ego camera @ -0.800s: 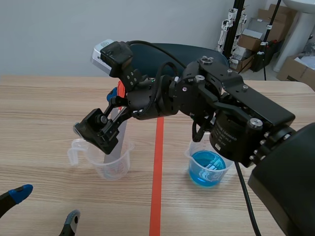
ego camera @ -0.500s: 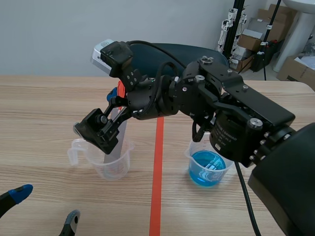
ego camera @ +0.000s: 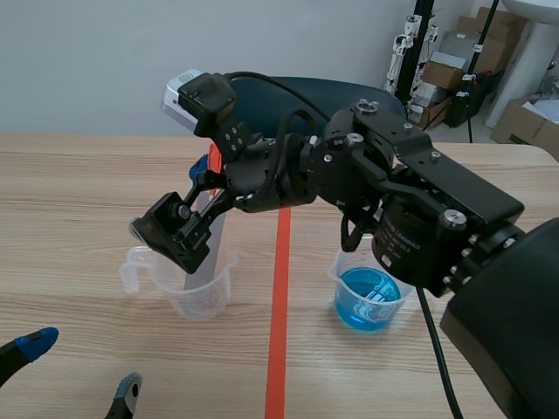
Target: Do the redox reaction experiment. return to the home posture
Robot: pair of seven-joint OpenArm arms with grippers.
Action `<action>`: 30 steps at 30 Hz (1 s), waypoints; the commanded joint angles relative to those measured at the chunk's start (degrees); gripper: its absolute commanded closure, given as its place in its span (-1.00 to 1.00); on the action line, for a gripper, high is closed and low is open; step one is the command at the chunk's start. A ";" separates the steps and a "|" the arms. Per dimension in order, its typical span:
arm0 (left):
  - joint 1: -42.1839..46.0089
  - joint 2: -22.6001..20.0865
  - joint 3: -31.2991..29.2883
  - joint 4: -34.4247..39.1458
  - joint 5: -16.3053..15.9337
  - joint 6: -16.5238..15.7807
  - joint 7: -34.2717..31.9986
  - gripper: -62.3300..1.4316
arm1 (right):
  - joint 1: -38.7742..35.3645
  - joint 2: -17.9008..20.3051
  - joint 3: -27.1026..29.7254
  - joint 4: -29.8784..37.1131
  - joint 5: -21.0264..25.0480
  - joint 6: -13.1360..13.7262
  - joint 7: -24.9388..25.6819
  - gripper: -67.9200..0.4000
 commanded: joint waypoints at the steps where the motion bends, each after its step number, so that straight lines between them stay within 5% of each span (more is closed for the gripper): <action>1: 0.00 -0.20 0.04 1.25 -0.57 -0.09 -0.98 -1.00 | 1.29 -0.15 0.55 3.04 0.85 0.09 0.20 -1.00; 9: 3.78 -1.66 0.04 1.36 -0.81 0.15 -5.09 -1.00 | 1.11 1.55 2.67 12.83 0.87 -0.31 -2.38 -1.00; 15: 10.86 -7.04 0.04 1.68 -3.48 4.81 -12.52 -1.00 | -1.73 4.76 6.27 21.59 0.81 -3.28 -2.03 -1.00; 22: 23.15 -17.88 0.04 10.62 -17.92 10.36 -15.21 -1.00 | -7.08 10.49 10.54 29.27 0.24 -4.72 1.36 -1.00; 30: 35.32 -31.80 -3.06 24.26 -33.53 14.75 -14.99 -1.00 | -16.50 18.43 17.64 34.60 -0.85 -5.18 11.56 -1.00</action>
